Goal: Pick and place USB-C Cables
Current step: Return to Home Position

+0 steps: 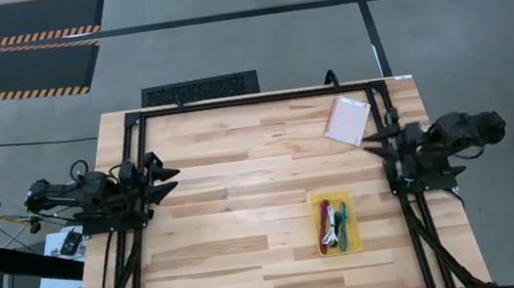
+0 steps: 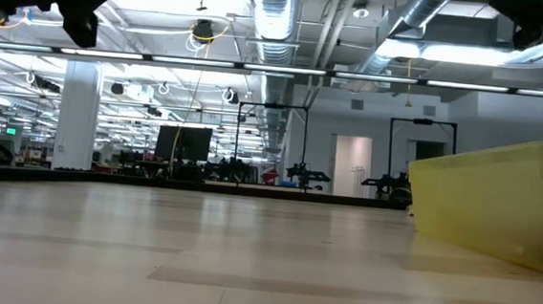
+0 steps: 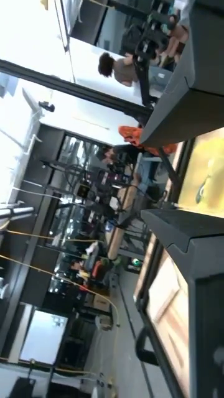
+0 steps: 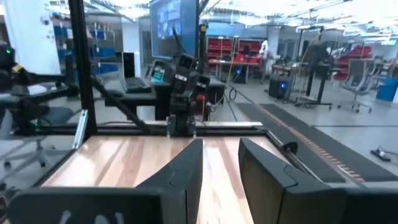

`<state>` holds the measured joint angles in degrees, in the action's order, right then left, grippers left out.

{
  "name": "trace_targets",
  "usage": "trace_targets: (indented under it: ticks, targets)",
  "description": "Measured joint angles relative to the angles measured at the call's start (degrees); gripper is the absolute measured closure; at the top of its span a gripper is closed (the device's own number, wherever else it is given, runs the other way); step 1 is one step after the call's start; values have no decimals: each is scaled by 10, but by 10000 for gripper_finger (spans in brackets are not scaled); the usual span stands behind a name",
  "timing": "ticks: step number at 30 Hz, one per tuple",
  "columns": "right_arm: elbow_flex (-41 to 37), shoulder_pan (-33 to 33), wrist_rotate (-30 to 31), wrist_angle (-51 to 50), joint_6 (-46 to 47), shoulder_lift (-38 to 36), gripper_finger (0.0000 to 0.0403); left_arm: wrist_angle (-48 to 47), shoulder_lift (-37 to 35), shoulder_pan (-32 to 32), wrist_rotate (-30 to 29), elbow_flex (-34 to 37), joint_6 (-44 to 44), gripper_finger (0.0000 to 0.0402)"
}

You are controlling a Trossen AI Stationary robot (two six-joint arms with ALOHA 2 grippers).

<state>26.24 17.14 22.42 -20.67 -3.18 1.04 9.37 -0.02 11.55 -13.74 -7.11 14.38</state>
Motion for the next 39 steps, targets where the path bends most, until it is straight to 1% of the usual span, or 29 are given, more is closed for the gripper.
trace_targets:
  ticks: [3, 5, 7, 9, 10, 11, 14, 17, 24, 25, 27, 30, 32, 35, 39]
  targets:
    - [-35, 0, 3, 9, -12, 3, 276, -11, 3, 0, 11, 0, 1, 239]
    - [-57, 0, 2, 48, -11, -5, 276, -8, 7, 0, 15, 4, 4, 239]
    - [-84, 0, 2, 81, -9, -8, 276, 7, 2, 0, 15, 27, 10, 239]
    - [-112, 0, 2, 85, -9, -8, 276, 31, 2, 0, 15, 55, 13, 239]
    - [-123, 0, 2, 104, -9, -8, 276, 38, 2, 0, 14, 65, 17, 239]
    - [-135, 0, 3, 124, -13, -8, 276, 28, 2, 0, 8, 65, 22, 239]
    - [-164, -5, 25, 156, -32, -8, 276, 4, 4, 0, 4, 65, 29, 239]
    - [-179, -14, 47, 197, -55, -9, 276, 18, 2, 0, 20, 65, 13, 239]
    - [-229, -40, 48, 200, -59, -9, 276, -1, 2, 0, 29, 66, -22, 239]
    - [-237, -45, 47, 207, -61, -8, 276, -6, 2, 0, 37, 66, -24, 239]
    - [-253, -53, 47, 252, -76, -9, 276, -19, 2, 0, 63, 66, -24, 239]
    - [-258, -66, 47, 263, -99, -9, 276, -28, 2, 0, 107, 66, -19, 239]
    - [-258, -77, 47, 272, -101, -9, 276, -27, 2, 0, 119, 66, -19, 239]
    - [-258, -95, 47, 322, -61, -9, 276, -26, 2, 0, 96, 66, -18, 239]
    - [-258, -114, 47, 322, -40, -9, 276, -34, 2, 0, 73, 67, -18, 239]
